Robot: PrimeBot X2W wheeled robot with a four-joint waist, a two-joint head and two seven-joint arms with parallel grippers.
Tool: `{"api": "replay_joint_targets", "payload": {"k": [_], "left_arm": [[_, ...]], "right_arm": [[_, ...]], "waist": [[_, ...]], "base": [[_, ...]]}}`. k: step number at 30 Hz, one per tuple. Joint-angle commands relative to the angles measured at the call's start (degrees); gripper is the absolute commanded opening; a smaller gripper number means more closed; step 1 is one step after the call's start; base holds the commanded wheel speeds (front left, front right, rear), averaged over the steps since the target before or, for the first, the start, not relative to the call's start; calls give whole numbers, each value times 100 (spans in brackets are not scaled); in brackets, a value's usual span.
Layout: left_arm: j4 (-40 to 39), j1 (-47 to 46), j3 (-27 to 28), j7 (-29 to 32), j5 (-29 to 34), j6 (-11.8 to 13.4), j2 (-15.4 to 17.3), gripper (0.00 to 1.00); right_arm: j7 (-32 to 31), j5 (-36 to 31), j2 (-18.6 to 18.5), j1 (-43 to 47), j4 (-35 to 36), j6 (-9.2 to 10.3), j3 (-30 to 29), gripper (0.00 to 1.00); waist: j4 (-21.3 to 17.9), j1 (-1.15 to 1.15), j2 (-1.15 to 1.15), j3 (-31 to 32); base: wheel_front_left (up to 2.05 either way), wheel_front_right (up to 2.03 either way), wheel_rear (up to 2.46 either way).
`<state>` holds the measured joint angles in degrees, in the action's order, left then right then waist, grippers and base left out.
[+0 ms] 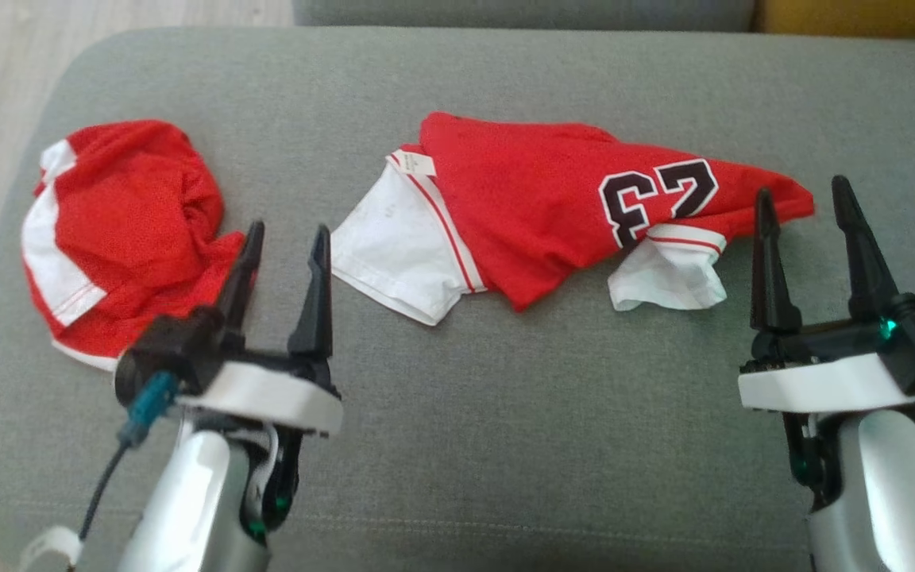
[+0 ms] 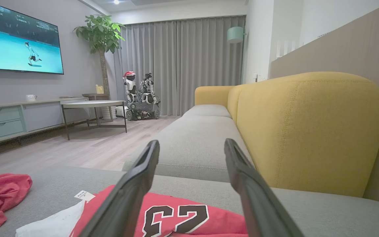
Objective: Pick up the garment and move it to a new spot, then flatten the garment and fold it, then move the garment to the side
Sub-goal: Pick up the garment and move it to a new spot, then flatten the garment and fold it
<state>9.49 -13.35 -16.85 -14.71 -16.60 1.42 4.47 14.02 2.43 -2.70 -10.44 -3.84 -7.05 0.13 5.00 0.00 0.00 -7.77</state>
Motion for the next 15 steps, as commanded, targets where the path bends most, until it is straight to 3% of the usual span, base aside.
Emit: {"api": "replay_joint_targets", "payload": {"k": [1, 9, 15], "left_arm": [[-290, -99, 250, -29, 121, -51, 2, 100], [-500, 302, 374, -29, 241, -193, -145, 100], [-661, 298, 357, -29, 114, -154, -156, 100]], "right_arm": [[-27, -17, -18, -41, 176, -44, 104, 100], [-67, -12, -18, 89, 154, -44, 100, 100], [-149, -108, -18, 14, 199, -44, 207, 100]], "waist": [[79, 0, 0, 80], [97, 0, 0, 169], [150, 0, 0, 40]], "base": [[0, 0, 0], [0, 0, 0], [0, 0, 0]]}}
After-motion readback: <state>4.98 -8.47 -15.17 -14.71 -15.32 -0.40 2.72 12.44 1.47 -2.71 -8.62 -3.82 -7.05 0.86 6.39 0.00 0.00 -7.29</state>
